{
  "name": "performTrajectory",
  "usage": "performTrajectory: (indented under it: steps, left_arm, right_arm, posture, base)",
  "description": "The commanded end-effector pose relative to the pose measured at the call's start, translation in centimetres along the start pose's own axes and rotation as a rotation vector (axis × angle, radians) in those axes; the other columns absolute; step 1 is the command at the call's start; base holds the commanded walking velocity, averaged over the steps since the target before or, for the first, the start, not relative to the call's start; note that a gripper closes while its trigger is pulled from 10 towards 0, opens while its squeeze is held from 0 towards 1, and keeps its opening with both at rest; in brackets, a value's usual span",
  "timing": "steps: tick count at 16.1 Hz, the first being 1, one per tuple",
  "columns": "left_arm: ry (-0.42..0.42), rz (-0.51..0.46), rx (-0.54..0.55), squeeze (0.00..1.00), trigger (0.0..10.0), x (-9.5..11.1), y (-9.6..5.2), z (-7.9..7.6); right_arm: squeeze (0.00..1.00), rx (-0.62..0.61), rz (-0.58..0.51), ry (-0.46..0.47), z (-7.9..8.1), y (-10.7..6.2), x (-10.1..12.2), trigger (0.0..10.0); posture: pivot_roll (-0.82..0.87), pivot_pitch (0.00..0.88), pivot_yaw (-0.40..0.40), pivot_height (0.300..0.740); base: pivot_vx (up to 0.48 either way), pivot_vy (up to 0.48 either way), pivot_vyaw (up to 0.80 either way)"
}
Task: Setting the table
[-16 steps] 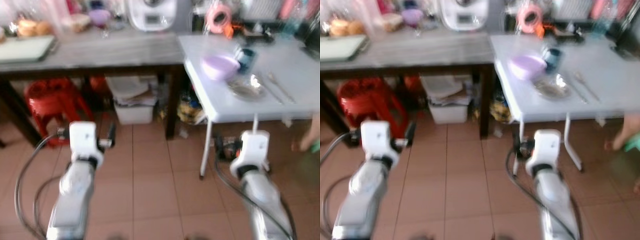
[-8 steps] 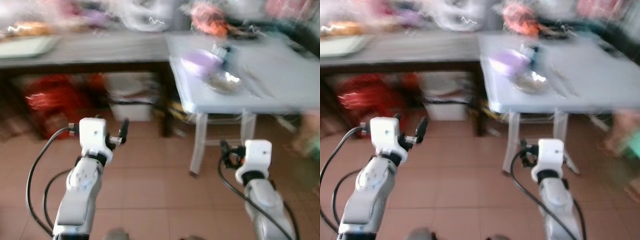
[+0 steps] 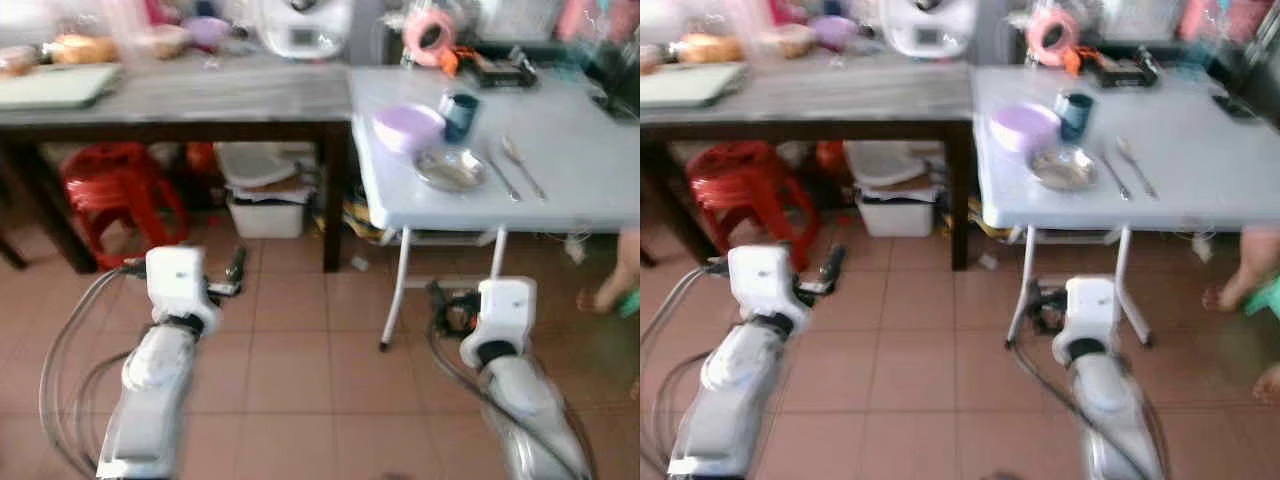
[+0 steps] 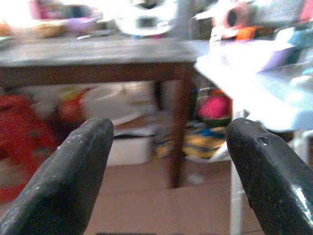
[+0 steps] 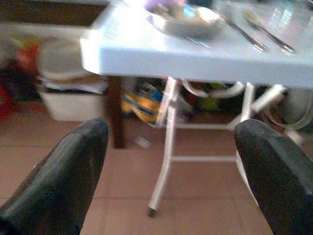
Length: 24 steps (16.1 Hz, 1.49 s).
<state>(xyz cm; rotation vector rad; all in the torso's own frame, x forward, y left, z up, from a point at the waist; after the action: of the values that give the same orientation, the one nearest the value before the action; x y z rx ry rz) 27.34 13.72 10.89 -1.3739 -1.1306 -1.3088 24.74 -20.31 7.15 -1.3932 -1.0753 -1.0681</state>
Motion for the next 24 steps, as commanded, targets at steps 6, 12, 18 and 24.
performTrajectory:
  steps: [6,12,18,24]
  left_arm:
    - [0.003,0.013,0.024,0.0,10.0,-0.14,-0.18,0.9]
    - [0.011,0.008,0.033,0.0,10.0,-0.07,-0.12,0.9]
    - [0.016,0.017,0.04,0.0,10.0,-0.1,-0.05,0.81]
    - [0.022,0.022,0.054,0.0,10.0,-0.14,-0.03,0.97]
  right_arm:
    - [0.0,0.037,-0.077,0.021,1.14,0.28,1.67,10.0]
    - [0.0,0.04,-0.073,0.02,1.25,0.36,1.6,10.0]
    - [0.0,0.037,-0.067,0.013,1.24,0.34,1.43,10.0]
    - [0.0,0.029,-0.062,0.008,1.08,0.37,1.32,10.0]
  posture:
    - [-0.03,0.0,0.029,0.74]
    - [-0.03,0.0,0.027,0.74]
    - [-0.03,0.0,0.026,0.74]
    - [-0.03,0.0,0.026,0.74]
  base:
    - [0.469,0.0,0.0]
    - [0.219,0.229,-0.34]
    - [0.0,-0.184,0.0]
    - [0.0,-0.446,0.0]
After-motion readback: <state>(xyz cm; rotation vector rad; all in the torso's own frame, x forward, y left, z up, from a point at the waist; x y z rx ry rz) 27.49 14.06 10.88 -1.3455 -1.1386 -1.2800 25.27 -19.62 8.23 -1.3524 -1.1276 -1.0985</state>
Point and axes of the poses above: a point about 5 cm out from each wrist's last joint towards the gripper, its own y axis pointing out of the wrist towards the gripper, its own x axis along the axis of the wrist's last joint, z = x × y, the point moved 2 cm from there along y, pointing out of the wrist towards the gripper, and after that the axes turned 1 degree about y, right-handed, at the moved point
